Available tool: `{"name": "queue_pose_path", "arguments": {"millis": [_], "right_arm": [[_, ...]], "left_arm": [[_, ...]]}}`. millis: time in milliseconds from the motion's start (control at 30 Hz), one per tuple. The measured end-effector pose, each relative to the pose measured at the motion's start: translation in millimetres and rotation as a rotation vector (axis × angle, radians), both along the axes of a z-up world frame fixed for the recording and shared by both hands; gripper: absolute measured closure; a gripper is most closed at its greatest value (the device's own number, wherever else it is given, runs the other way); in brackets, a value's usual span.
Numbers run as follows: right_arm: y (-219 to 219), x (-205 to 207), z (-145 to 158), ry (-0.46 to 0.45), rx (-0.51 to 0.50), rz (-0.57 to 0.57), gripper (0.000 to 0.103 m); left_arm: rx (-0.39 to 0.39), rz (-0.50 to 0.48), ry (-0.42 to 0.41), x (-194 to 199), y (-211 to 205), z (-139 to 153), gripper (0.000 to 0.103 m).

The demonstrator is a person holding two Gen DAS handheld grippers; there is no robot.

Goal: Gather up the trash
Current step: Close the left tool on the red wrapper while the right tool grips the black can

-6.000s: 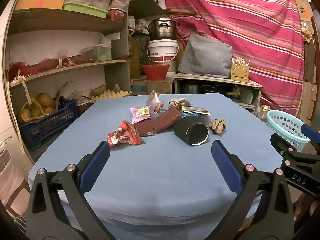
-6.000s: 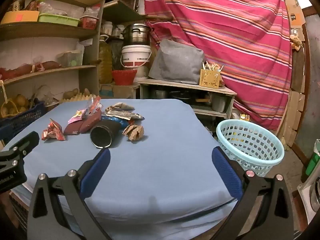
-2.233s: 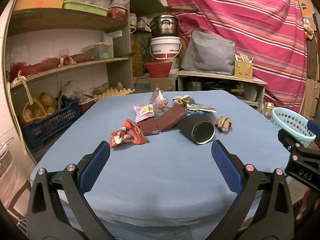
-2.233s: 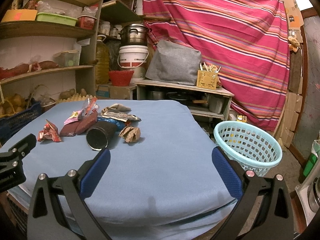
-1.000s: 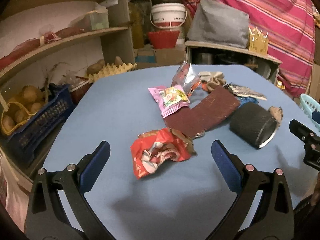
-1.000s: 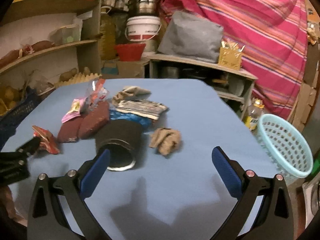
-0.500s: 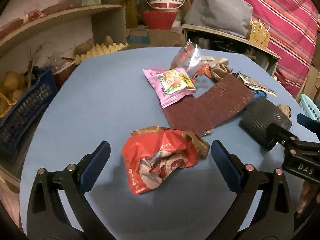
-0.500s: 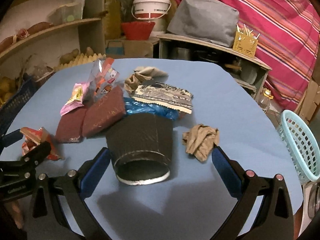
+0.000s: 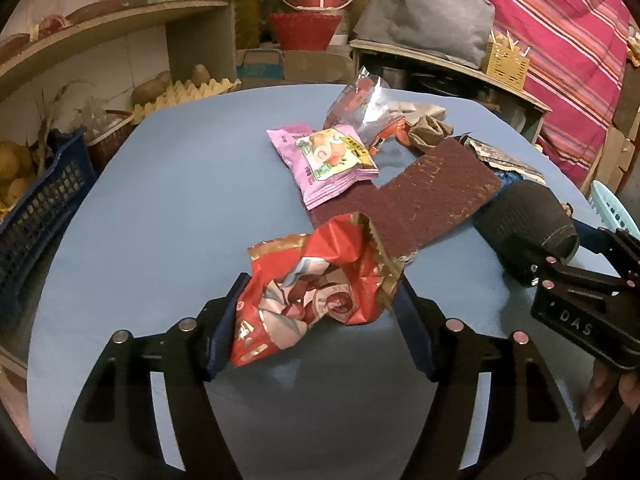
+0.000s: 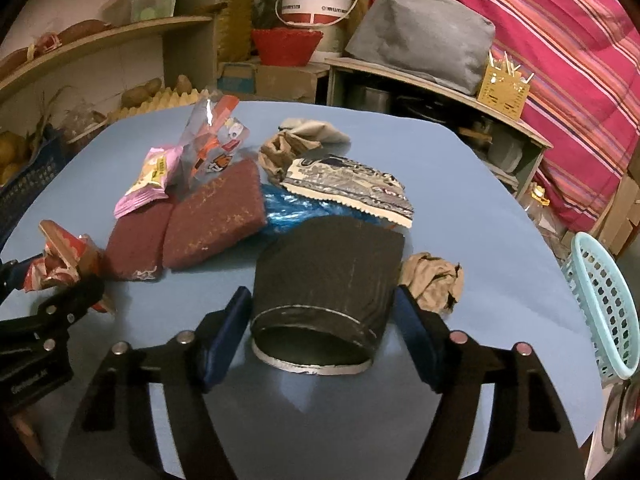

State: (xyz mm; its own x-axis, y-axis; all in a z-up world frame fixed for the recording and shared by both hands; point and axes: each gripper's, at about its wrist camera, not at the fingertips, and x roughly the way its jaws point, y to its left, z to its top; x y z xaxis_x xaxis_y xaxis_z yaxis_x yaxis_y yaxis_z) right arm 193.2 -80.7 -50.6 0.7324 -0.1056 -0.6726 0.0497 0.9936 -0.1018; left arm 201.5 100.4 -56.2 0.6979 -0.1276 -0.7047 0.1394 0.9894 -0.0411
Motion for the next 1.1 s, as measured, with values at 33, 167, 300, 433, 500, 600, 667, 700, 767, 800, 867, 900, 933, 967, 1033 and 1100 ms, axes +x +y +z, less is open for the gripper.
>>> {"name": "queue_pose_path", "arguments": {"millis": [33,167,300,433,500,600,667,700,767,800,867,900,933,967,1033,1100], "right_arm": [[-0.6,-0.8,0.7,-0.008,-0.004,-0.001,0.032],[-8.3,-8.6,5.7,-0.045,-0.012,-0.008,0.032],[-26.5,-20.0,20.3,-0.090,0.016,-0.019,0.032],[-49.9,-26.3,36.0,-0.117,0.065,-0.008,0.032],[-63.3,-27.9,45.7,-0.129,0.088,-0.002,0.032],[-84.1,-28.2,60.6,-0.146,0.127,-0.002,0.032],[-99.6,-27.4,71.2,-0.162,0.140,-0.013,0.032],[-104.5,-27.8,74.3,-0.167,0.143,-0.018,0.032],[-120.8,-28.5,82.9,-0.184,0.146,-0.036,0.032],[-129.8,-29.0,86.1,-0.191,0.145,-0.048,0.032],[-146.3,-29.9,91.0,-0.200,0.150,-0.067,0.032],[-152.5,-30.3,91.8,-0.203,0.150,-0.073,0.032],[-162.0,-30.7,93.6,-0.207,0.149,-0.084,0.032],[-171.8,-31.1,94.9,-0.211,0.147,-0.095,0.032],[-190.3,-32.8,95.5,-0.217,0.142,-0.116,0.032],[-209.1,-33.7,94.9,-0.221,0.140,-0.142,0.032]], "left_arm": [[0.005,0.002,-0.005,-0.8,-0.4,1.1,0.036],[0.017,0.014,-0.043,-10.5,-2.4,10.5,0.037],[0.021,0.037,-0.097,-21.1,-3.8,26.7,0.037],[0.007,0.055,-0.132,-25.7,-8.1,45.0,0.037],[0.007,0.064,-0.138,-25.9,-12.4,52.2,0.037],[0.001,0.069,-0.148,-26.8,-20.9,61.8,0.037],[0.001,0.066,-0.158,-27.9,-28.5,67.8,0.037],[0.004,0.061,-0.164,-28.7,-34.5,71.4,0.037],[0.009,0.052,-0.174,-30.7,-45.2,76.1,0.037],[0.012,0.046,-0.180,-30.7,-52.8,79.5,0.037],[0.009,0.037,-0.187,-30.2,-66.1,83.9,0.037],[0.006,0.034,-0.187,-30.1,-71.2,85.3,0.037],[0.002,0.032,-0.187,-29.1,-77.5,87.2,0.037],[-0.001,0.030,-0.188,-28.2,-84.0,89.5,0.037],[-0.005,0.014,-0.199,-27.8,-103.5,96.5,0.037],[-0.004,-0.006,-0.212,-28.6,-120.8,101.7,0.037]]}}
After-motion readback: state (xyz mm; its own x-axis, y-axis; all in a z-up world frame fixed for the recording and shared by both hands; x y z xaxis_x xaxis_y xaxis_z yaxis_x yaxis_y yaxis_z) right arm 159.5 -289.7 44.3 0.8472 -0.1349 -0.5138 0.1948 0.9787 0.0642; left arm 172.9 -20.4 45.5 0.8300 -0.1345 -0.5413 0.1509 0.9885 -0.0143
